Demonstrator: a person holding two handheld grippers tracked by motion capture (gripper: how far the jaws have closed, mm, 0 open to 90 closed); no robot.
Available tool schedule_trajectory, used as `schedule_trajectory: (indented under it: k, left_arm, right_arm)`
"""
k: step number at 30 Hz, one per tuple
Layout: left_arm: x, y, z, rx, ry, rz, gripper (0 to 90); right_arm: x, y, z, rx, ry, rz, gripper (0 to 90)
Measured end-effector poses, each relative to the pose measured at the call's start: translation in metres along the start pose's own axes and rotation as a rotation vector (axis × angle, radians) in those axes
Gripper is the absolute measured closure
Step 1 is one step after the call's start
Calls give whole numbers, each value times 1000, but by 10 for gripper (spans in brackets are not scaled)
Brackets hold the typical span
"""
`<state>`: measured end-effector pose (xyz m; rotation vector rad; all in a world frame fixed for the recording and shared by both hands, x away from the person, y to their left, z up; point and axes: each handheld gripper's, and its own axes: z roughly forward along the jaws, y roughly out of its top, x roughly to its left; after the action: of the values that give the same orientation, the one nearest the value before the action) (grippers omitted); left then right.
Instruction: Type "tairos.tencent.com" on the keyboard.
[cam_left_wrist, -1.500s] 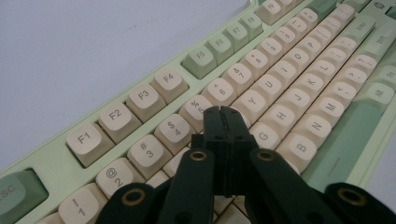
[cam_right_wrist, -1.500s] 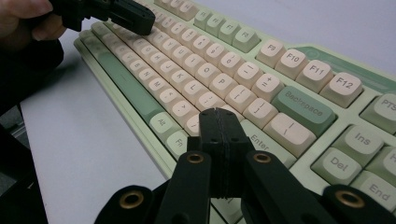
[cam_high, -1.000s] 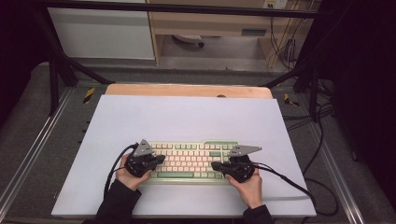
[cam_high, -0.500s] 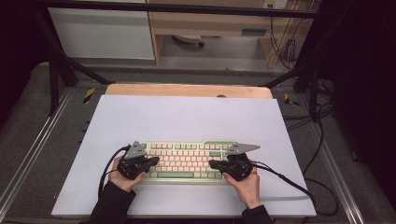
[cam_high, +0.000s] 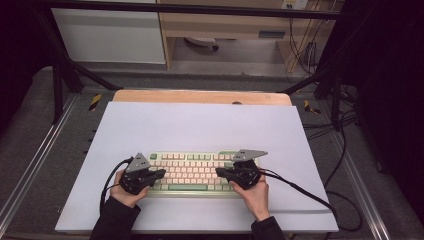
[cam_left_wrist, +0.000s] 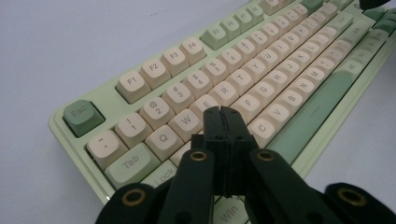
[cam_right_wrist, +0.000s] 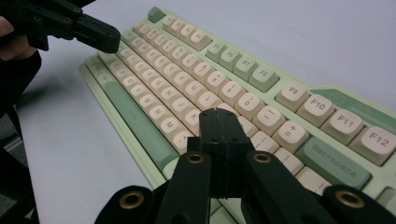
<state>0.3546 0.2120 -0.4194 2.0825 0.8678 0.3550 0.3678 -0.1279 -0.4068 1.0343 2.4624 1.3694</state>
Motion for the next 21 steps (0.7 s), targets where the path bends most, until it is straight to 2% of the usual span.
schedule_trajectory:
  k: [9, 21]
  left_arm:
    - [3, -3, -3, -4, 1, -8, 899]
    - [4, -5, -5, -9, -3, -12, 899]
  right_arm:
    - [3, 9, 16, 25, 4, -8, 900]
    - [2, 17, 33, 44, -16, -11, 900]
